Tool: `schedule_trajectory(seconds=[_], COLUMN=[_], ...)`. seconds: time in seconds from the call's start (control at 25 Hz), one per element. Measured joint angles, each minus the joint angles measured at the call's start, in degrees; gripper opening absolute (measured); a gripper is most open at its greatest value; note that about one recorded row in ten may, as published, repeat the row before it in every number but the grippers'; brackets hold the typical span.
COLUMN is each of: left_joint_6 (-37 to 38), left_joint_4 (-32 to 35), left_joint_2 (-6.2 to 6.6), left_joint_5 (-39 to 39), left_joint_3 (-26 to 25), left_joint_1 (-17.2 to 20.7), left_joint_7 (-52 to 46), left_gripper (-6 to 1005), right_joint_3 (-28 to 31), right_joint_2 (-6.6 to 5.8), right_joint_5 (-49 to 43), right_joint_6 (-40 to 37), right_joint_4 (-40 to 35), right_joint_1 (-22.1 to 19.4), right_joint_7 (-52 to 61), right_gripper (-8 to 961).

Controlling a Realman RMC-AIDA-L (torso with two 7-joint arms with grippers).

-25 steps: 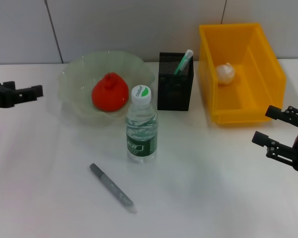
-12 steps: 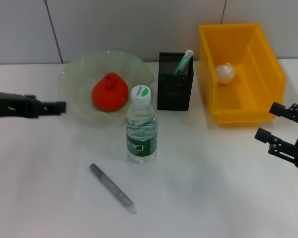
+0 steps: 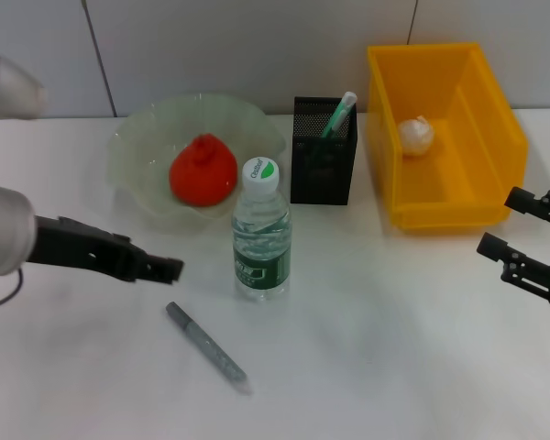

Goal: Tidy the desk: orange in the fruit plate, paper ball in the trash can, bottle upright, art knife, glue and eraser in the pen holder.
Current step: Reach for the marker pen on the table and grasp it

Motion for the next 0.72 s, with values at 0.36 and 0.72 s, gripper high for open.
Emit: schedule_trajectory(seconds=[0.36, 0.72], left_joint_6=[5.6, 6.4], left_joint_4=[-0.8, -1.6], left_joint_2=[-0.14, -0.38], left_joint_5=[5.5, 8.5], left_joint_3=[6.2, 14.0], left_joint_1=[-5.3, -8.4], left_joint_7=[-4.4, -3.9], left_gripper=[825, 825], right_joint_3=[0.4, 0.6], right_joint_2=[-0.02, 0.20], right_joint_5=[0.0, 0.0], right_joint_6=[0.0, 0.0], right_joint_4=[-0.9, -1.0], right_joint_1=[0.1, 0.0], right_joint_7=[-1.4, -1.5], right_gripper=[709, 709])
